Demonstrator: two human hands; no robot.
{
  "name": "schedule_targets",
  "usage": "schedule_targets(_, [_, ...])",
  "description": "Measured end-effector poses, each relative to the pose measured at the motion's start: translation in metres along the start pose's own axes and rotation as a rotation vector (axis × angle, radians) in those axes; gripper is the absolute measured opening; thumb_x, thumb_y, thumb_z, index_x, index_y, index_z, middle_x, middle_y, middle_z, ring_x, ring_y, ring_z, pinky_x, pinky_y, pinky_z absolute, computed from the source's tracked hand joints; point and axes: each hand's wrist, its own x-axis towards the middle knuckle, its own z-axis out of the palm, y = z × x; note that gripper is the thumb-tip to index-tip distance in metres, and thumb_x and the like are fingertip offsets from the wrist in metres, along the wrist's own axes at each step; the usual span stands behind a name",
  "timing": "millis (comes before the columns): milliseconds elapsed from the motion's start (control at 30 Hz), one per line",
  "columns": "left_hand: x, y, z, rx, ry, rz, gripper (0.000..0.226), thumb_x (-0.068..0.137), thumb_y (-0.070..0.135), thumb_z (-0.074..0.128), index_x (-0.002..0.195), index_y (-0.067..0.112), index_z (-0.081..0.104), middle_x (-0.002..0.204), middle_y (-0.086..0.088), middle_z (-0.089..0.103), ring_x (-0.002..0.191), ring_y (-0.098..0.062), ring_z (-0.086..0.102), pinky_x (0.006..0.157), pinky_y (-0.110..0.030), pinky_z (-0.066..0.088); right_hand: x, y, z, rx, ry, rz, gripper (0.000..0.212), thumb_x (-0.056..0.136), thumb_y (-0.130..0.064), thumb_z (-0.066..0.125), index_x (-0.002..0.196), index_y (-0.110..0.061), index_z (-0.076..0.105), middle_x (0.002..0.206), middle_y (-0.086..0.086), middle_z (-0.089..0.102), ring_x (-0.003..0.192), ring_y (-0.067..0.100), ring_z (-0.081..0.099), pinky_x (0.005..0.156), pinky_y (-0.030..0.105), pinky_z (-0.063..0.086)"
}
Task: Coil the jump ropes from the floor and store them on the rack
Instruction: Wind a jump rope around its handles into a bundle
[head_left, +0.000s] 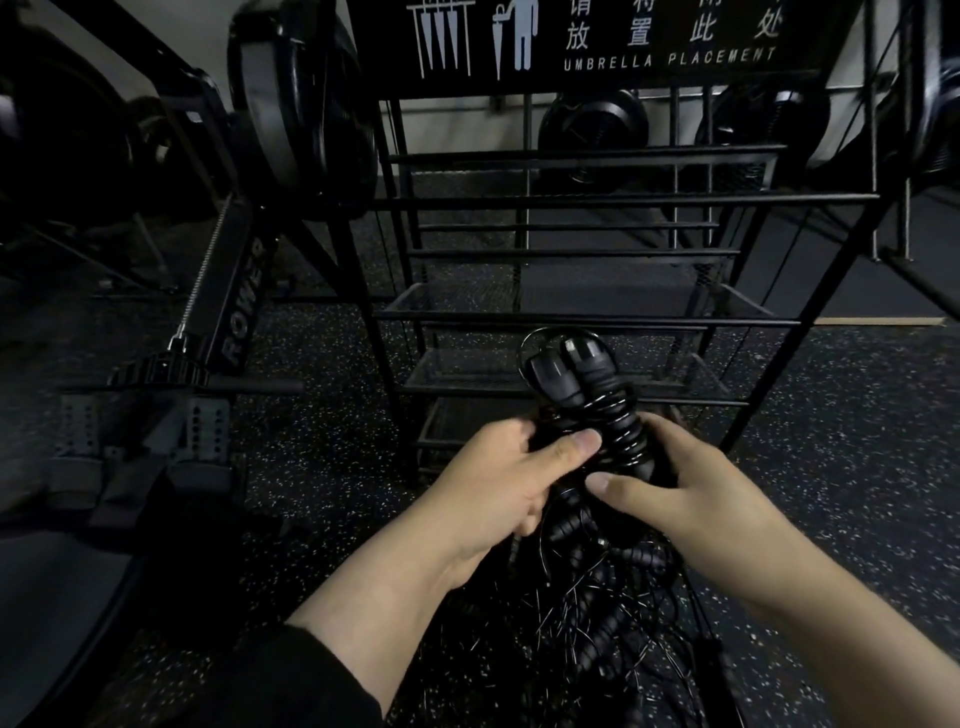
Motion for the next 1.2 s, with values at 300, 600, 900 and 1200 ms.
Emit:
schedule_targets(300, [0.0, 0.002, 0.002, 0.006, 0.012, -0.096, 0.033, 0.09, 0.049, 0.072, 0.091, 0.017, 0.063, 0.072, -0.001, 0.056, 0.047, -0.006, 0.032, 0.042, -0.018, 0.028, 0.004, 0.011, 0.007, -0.299, 0.248, -0.028, 0.049, 0.085, -0.036, 0.08, 0.122, -0.048, 0.05, 0.08, -0.019, 0.07, 0.075, -0.011, 0.064, 0.055, 0.009, 0.044])
schedule_targets(600, [-0.008, 0.002, 0.012, -0.042, 0.039, -0.101, 0.039, 0.082, 0.063, 0.071, 0.09, 0.025, 0.073, 0.071, 0.005, 0.036, 0.052, -0.007, 0.024, 0.047, -0.023, 0.022, 0.003, 0.015, 0.012, -0.505, 0.124, -0.128, 0.062, 0.092, -0.034, 0.072, 0.137, -0.045, 0.032, 0.106, -0.026, 0.057, 0.087, -0.015, 0.056, 0.068, 0.005, 0.042])
schedule_targets(900, [-0.01, 0.006, 0.008, -0.058, 0.047, -0.023, 0.022, 0.085, 0.062, 0.069, 0.08, 0.041, 0.075, 0.059, 0.013, 0.033, 0.049, -0.006, 0.027, 0.045, -0.021, 0.026, 0.006, 0.011, 0.007, 0.105, 0.099, -0.001, 0.059, 0.078, -0.064, 0.063, 0.132, -0.047, 0.049, 0.111, -0.015, 0.073, 0.101, 0.003, 0.071, 0.095, 0.031, 0.056])
schedule_targets(1200, [-0.007, 0.011, 0.007, 0.009, -0.053, -0.004, 0.025, 0.09, 0.054, 0.067, 0.078, 0.035, 0.077, 0.075, -0.001, 0.038, 0.055, -0.008, 0.023, 0.049, -0.023, 0.021, 0.005, 0.005, -0.004, -0.051, 0.114, 0.036, 0.085, 0.068, -0.054, 0.083, 0.145, -0.038, 0.05, 0.11, -0.019, 0.074, 0.099, -0.001, 0.069, 0.09, 0.023, 0.052])
